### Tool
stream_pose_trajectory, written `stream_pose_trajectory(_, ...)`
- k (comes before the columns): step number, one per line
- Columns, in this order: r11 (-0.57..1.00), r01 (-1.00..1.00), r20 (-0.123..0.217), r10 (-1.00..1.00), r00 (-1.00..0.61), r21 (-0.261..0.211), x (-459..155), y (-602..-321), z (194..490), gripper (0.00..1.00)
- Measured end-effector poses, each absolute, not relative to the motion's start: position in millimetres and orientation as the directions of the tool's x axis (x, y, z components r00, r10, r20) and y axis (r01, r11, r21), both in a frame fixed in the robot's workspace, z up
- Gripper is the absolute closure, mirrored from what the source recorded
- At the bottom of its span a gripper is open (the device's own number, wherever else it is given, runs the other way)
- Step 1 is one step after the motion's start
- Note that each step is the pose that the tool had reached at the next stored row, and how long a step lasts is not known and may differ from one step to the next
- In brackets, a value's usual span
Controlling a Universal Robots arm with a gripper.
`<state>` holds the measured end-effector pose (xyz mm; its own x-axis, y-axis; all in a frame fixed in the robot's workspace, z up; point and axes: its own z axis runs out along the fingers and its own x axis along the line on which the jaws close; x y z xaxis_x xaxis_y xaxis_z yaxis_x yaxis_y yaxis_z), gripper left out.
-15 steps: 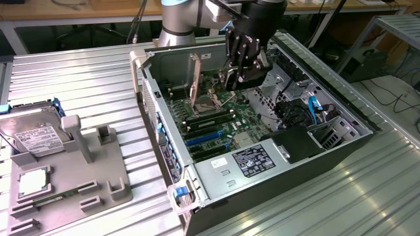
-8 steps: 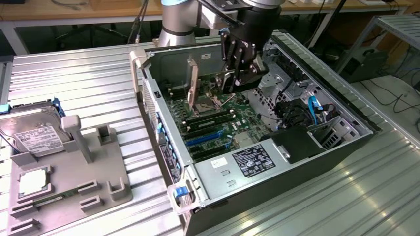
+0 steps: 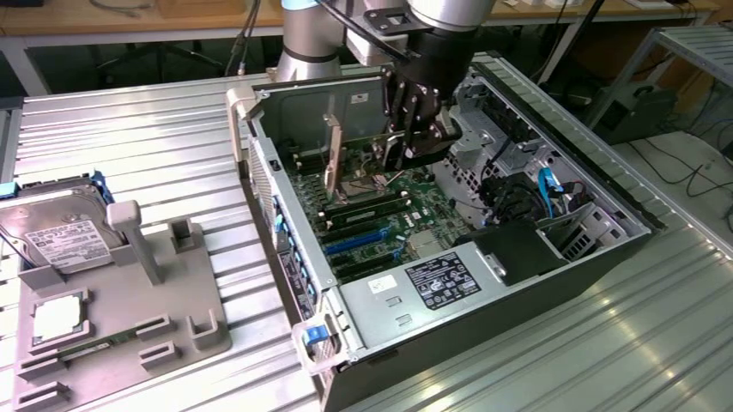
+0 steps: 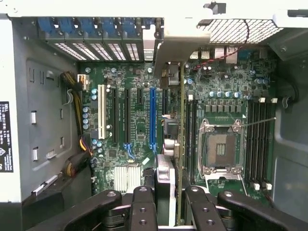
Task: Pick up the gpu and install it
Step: 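Insert the gpu into the slot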
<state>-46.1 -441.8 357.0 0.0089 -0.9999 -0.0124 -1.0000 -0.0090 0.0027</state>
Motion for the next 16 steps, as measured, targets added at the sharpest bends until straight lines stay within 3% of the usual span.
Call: stream_pose_trajectory(16,-0.009,-1.0,-0.012,-1.0,0.009,0.002,-55.3,-442.0,339.8,0.71)
